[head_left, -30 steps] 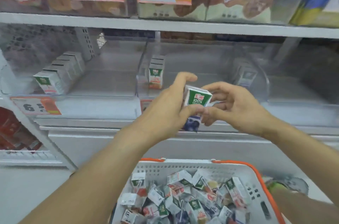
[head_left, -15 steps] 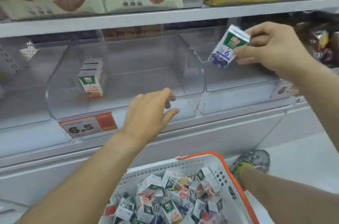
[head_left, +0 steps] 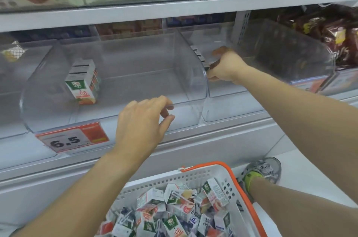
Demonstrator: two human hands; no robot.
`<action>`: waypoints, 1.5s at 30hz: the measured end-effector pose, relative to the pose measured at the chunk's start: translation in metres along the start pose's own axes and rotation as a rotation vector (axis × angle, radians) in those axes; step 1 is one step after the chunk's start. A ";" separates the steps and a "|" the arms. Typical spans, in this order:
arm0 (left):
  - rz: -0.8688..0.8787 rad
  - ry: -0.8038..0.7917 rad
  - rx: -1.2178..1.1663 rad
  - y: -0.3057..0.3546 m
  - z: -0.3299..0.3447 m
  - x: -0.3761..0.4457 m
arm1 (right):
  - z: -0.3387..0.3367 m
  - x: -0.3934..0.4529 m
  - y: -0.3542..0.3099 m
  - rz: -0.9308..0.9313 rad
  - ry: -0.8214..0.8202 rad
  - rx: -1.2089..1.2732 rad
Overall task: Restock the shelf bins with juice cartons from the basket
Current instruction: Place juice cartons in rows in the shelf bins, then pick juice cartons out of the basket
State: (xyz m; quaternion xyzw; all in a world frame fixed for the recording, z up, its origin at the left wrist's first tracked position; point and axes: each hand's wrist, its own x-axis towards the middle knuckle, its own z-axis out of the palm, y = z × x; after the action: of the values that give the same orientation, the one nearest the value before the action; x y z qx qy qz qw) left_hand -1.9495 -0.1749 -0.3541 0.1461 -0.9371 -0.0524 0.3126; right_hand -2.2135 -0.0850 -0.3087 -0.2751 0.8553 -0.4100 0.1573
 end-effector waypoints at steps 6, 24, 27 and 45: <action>0.030 -0.038 -0.009 -0.002 -0.003 0.001 | -0.039 -0.072 -0.015 -0.258 0.298 -0.024; -0.107 -1.140 -0.320 0.063 0.062 -0.174 | 0.094 -0.288 0.203 0.001 -0.927 -0.595; -0.283 -1.208 -0.331 0.067 0.086 -0.224 | 0.101 -0.291 0.212 -0.073 -0.933 -0.628; -0.645 -0.890 -0.523 0.047 0.112 -0.252 | 0.108 -0.284 0.217 -0.238 -0.822 -0.898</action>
State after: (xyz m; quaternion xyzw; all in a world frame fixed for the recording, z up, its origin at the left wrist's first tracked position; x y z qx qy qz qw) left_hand -1.8359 -0.0524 -0.5784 0.3052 -0.8423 -0.4292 -0.1152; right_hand -2.0071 0.1304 -0.5336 -0.5432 0.7772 0.1146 0.2961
